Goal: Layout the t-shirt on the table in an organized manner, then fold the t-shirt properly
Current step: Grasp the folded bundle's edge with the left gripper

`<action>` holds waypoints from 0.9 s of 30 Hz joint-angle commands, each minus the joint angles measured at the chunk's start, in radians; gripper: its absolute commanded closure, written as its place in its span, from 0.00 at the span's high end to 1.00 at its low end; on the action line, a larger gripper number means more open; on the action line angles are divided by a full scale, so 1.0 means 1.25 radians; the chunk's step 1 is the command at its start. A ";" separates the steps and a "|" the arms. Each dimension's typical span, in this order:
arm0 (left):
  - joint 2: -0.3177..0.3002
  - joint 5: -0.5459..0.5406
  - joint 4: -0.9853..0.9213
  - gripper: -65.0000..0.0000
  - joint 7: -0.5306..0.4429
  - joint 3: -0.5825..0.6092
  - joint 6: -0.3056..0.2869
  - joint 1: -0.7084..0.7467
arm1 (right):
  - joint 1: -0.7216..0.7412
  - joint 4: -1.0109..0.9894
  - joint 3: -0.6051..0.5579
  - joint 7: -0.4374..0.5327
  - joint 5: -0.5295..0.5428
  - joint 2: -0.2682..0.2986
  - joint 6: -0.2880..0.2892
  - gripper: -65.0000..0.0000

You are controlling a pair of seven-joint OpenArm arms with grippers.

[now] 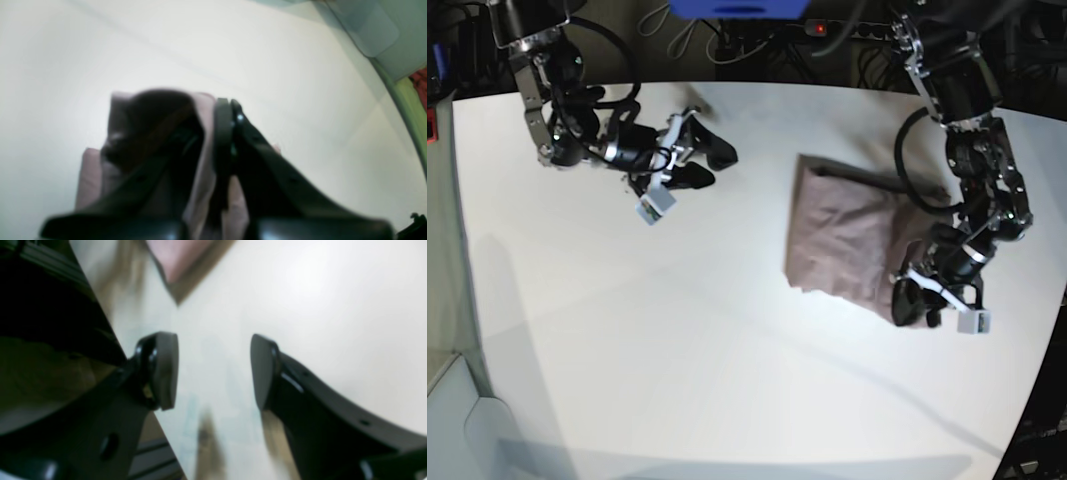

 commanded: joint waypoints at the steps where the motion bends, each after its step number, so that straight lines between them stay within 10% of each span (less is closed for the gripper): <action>1: -0.020 -0.015 -0.013 0.01 -0.021 -0.002 -0.003 -0.020 | 0.006 0.013 0.004 0.015 0.017 0.006 0.011 0.53; 12: -0.072 -0.016 -0.167 0.06 -0.022 -0.006 -0.001 -0.067 | 0.005 0.013 0.004 0.015 0.015 0.011 0.011 0.53; 27: -0.081 -0.023 -0.157 0.97 -0.011 -0.124 0.001 -0.051 | 0.003 0.013 0.004 0.014 0.015 0.027 0.011 0.53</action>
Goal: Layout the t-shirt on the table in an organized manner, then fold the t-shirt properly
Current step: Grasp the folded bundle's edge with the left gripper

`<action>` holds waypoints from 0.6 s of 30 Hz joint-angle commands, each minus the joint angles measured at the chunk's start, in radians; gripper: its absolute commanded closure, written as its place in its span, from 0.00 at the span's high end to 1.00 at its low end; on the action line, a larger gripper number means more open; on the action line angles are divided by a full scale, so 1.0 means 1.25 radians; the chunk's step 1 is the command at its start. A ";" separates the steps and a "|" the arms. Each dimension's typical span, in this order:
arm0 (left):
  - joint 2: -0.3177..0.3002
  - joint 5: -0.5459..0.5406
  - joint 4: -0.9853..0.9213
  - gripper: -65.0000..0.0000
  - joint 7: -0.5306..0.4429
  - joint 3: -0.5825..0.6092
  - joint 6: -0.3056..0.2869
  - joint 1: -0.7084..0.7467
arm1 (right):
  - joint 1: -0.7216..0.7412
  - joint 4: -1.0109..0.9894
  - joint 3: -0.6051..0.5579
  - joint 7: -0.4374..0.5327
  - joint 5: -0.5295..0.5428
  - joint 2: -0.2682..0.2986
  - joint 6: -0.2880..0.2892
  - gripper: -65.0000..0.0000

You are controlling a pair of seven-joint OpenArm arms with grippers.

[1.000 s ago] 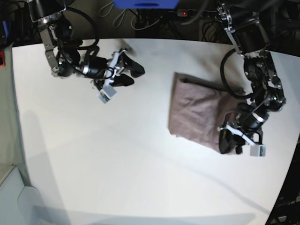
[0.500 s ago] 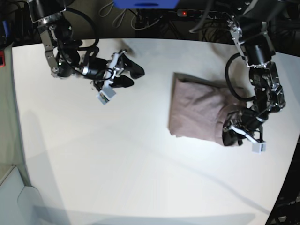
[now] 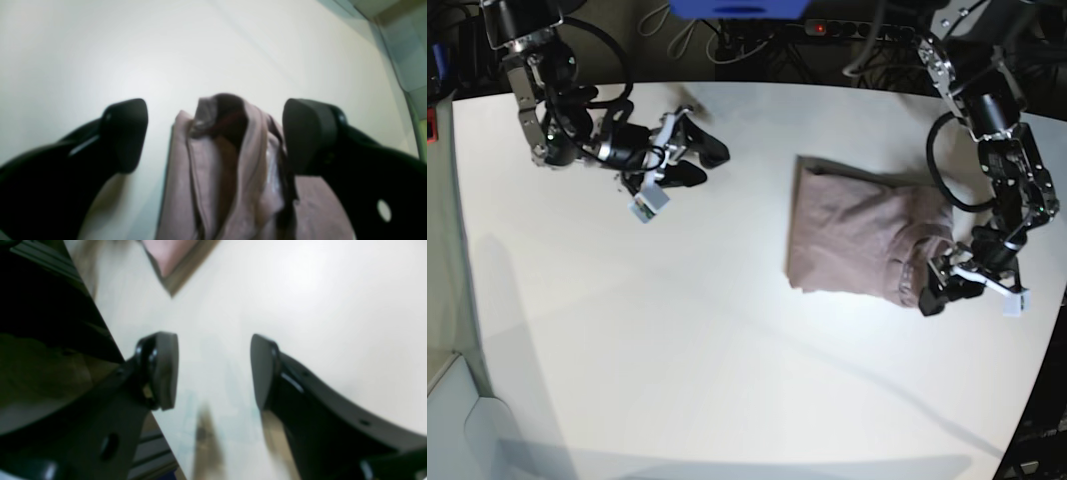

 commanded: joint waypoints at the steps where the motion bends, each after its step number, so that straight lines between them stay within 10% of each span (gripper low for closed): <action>1: -0.010 -0.019 0.020 0.99 -0.008 -0.003 -0.006 0.000 | 0.006 0.013 0.003 0.017 0.016 0.006 0.011 0.53; 18: 0.013 0.072 0.012 1.00 0.054 0.024 -0.006 0.082 | 0.006 0.013 0.003 0.017 0.016 0.012 0.011 0.53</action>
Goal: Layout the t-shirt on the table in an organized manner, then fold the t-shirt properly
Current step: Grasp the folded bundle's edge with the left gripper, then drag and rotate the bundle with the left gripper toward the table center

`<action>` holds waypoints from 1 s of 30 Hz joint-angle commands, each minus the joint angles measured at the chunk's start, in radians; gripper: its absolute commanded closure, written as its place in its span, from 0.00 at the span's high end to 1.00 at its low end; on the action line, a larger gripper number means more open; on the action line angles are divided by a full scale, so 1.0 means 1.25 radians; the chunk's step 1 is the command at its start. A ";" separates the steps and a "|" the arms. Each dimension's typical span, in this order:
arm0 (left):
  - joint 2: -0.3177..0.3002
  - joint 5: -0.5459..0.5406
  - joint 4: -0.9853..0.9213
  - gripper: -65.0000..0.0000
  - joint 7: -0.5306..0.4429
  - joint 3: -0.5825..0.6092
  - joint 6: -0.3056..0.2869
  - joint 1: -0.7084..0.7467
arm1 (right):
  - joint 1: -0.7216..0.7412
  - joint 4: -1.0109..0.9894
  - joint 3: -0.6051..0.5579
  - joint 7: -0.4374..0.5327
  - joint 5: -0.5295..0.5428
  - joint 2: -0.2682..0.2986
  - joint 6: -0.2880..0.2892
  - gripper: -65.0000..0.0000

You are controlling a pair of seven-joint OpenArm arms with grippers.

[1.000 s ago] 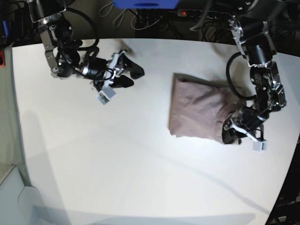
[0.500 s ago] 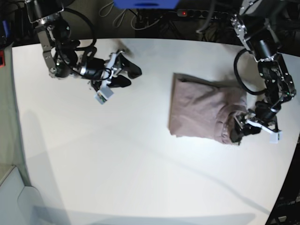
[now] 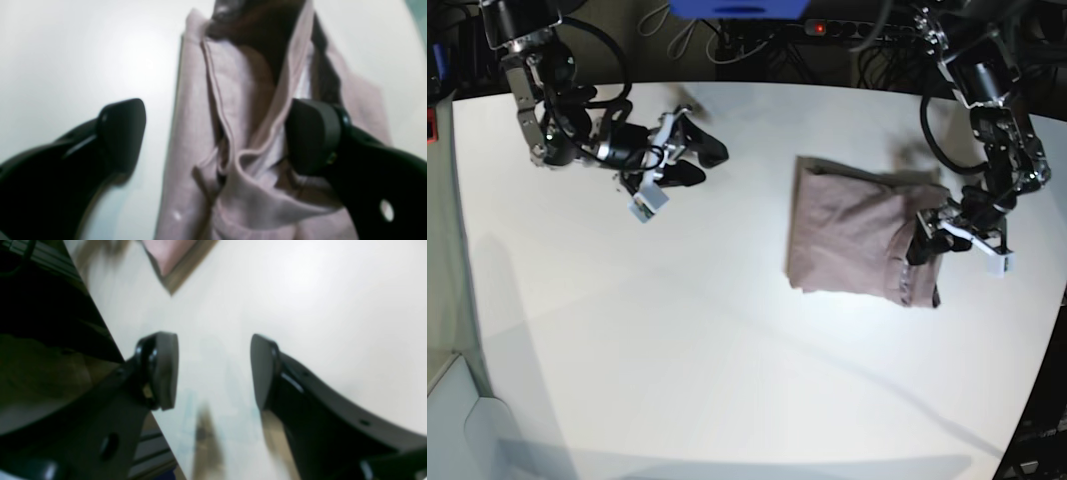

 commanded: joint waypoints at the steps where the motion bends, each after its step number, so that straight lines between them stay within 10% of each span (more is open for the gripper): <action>1: 0.007 0.033 -0.004 0.99 0.017 0.017 0.004 -0.010 | 0.007 0.013 0.003 0.017 0.015 0.007 0.011 0.53; 14: 0.006 0.191 -0.178 0.02 -0.049 0.249 -0.005 -0.125 | -0.044 0.020 0.150 0.017 0.018 0.036 0.011 0.53; 30: 0.047 0.408 -0.181 0.00 -0.288 0.940 -0.037 -0.313 | -0.175 0.020 0.470 0.017 0.018 0.036 0.011 0.53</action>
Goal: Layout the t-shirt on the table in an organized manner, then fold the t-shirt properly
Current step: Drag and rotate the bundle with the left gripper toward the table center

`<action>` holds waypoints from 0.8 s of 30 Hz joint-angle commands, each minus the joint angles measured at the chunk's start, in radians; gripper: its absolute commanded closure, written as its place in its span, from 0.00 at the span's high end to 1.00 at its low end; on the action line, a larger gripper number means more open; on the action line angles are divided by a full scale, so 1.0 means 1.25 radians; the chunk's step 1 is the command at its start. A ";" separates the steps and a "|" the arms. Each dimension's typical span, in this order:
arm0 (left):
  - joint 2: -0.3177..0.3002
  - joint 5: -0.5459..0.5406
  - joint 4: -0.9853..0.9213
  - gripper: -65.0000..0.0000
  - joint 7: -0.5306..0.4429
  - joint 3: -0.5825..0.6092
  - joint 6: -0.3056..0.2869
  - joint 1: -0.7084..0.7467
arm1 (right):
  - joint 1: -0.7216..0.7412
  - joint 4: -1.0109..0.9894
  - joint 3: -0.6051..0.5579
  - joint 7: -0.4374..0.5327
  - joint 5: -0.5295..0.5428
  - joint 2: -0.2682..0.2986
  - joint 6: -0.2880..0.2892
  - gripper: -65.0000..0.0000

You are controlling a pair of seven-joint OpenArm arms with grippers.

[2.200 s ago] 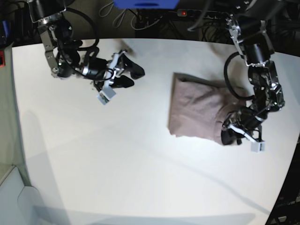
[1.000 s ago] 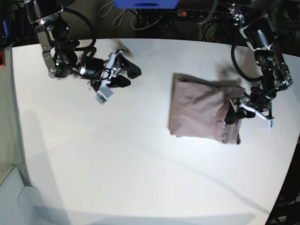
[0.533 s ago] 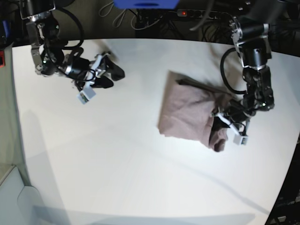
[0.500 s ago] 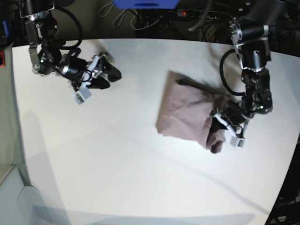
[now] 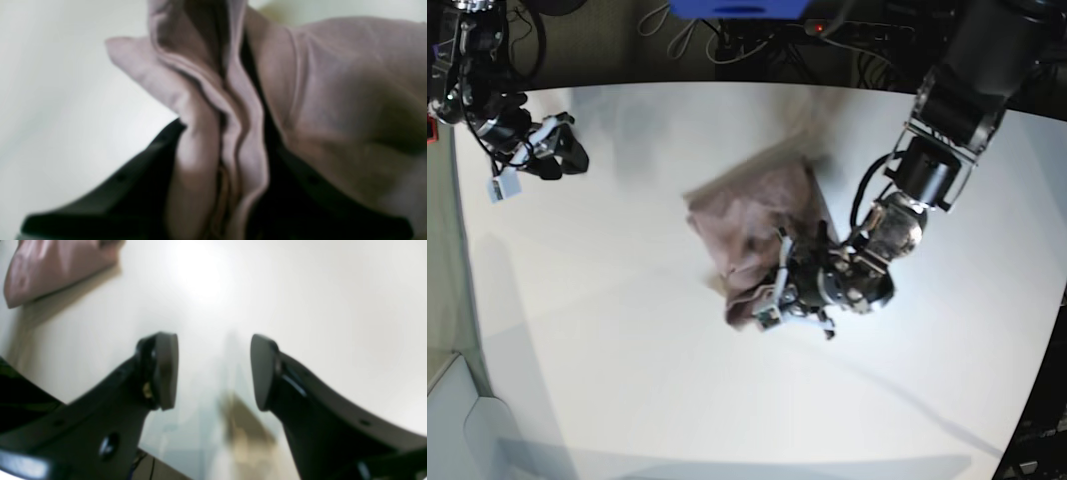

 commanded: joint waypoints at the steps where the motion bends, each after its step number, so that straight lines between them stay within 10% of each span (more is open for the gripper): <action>1: 0.023 0.010 0.001 0.00 0.011 0.035 -0.018 -0.014 | -0.003 0.014 0.014 0.016 0.016 0.012 0.011 0.53; 19: 0.108 0.134 0.001 0.01 -0.002 0.228 -0.018 -0.096 | -0.031 0.095 0.039 -0.024 0.016 0.007 0.011 0.53; 24: 0.120 0.197 0.002 0.20 0.003 0.228 -0.018 -0.081 | -0.031 0.095 0.039 -0.024 0.016 0.006 0.011 0.53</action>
